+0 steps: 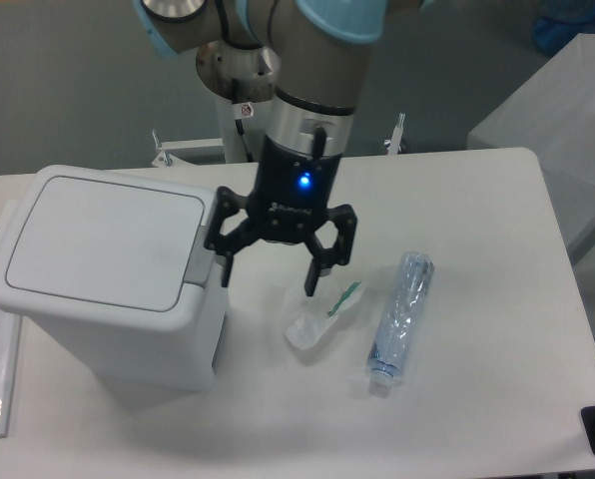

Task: Open the trash can
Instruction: 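Lower the gripper finger onto the grey button on the trash can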

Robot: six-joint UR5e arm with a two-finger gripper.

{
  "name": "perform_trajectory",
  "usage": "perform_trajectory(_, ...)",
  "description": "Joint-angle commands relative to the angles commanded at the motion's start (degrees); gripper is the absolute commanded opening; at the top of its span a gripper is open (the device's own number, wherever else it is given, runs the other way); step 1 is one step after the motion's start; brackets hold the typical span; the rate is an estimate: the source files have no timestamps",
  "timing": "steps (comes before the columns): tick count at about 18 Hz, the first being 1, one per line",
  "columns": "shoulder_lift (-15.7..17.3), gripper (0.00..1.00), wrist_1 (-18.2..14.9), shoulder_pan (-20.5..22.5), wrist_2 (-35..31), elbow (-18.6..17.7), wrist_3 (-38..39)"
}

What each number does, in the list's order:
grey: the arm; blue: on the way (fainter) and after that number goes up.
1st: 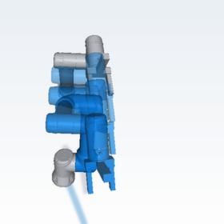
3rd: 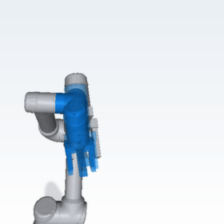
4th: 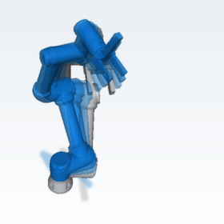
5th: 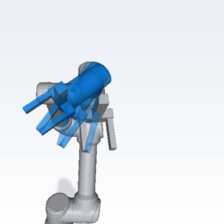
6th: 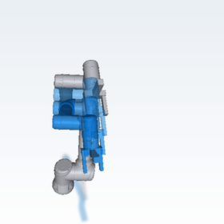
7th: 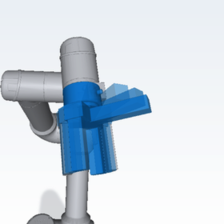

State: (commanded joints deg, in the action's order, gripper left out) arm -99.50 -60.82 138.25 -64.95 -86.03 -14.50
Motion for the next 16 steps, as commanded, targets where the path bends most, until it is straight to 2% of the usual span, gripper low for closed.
perform_trajectory(4,3.0,1.00,0.5,-0.1,-0.1,-4.2,-1.0)
perform_trajectory(16,2.8,1.00,0.9,0.0,-3.0,-5.2,-2.8)
